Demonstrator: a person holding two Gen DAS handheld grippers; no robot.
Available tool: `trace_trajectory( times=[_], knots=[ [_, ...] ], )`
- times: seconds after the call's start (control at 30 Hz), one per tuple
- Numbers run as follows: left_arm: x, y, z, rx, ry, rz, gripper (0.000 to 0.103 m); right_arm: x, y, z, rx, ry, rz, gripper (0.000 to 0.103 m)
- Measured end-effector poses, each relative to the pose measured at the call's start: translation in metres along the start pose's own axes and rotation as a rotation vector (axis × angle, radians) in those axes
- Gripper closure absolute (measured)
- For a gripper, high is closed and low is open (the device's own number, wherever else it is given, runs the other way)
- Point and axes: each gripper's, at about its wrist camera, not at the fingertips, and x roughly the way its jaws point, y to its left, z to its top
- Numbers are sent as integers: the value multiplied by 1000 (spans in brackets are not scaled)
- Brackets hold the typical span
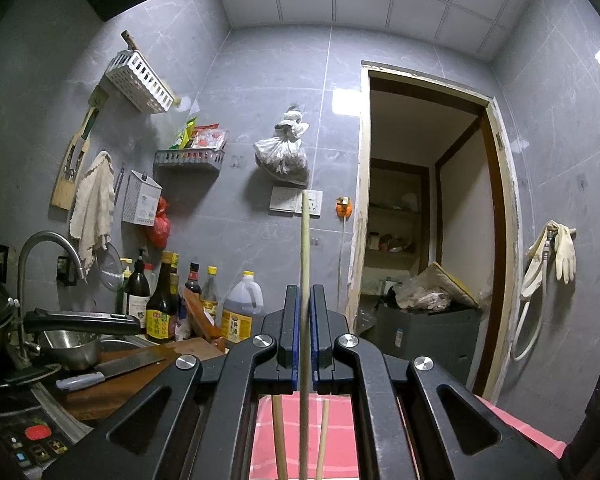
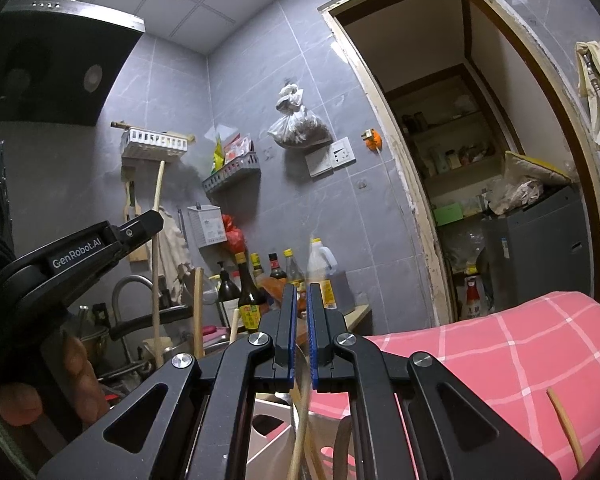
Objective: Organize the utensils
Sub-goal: 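Lower both held chopsticks down into the caddy, then open both tools to release the chopsticks and pull back from the caddy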
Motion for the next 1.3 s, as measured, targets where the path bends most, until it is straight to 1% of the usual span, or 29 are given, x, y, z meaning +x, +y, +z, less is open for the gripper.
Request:
trace_trajectory(
  times=[0.43, 0.53, 0.6, 0.67, 0.73, 0.77, 0.87, 0.93, 0.97, 1.03, 1.07, 1.17, 1.23, 1.3],
  knots=[
    [-1, 1, 3, -20, 33, -14, 99, 0, 0, 5, -1, 2, -2, 98],
    [-3, 1, 5, -35, 40, -27, 90, -3, -2, 14, -2, 13, -26, 96],
    [-6, -1, 6, -46, 44, -36, 81, -7, -3, 20, -20, 24, -43, 95],
    [-7, -3, 6, -44, 49, -44, 81, -12, -3, 24, -56, 33, -56, 93],
    [-9, -7, 7, -44, 58, -49, 81, -19, -4, 29, -90, 43, -69, 85],
    [-10, -10, 8, -46, 65, -55, 80, -22, -5, 31, -94, 44, -74, 84],
    [-13, -16, 9, -51, 82, -68, 74, -32, -11, 41, -105, 53, -104, 83],
    [-16, -22, 10, -46, 94, -75, 72, -39, -14, 49, -113, 60, -118, 78],
    [-16, -25, 10, -40, 103, -76, 71, -42, -16, 52, -113, 65, -121, 78],
    [-16, -31, 11, -31, 133, -76, 67, -48, -18, 58, -120, 79, -129, 77],
    [-16, -34, 11, -28, 152, -71, 63, -51, -19, 61, -126, 82, -134, 76],
    [-16, -42, 8, -26, 201, -74, 55, -62, -23, 69, -137, 92, -147, 68],
    [-18, -48, 6, -19, 225, -82, 52, -71, -24, 75, -155, 94, -158, 60],
    [-21, -55, 4, -6, 243, -83, 45, -78, -26, 79, -167, 96, -162, 56]
  ],
)
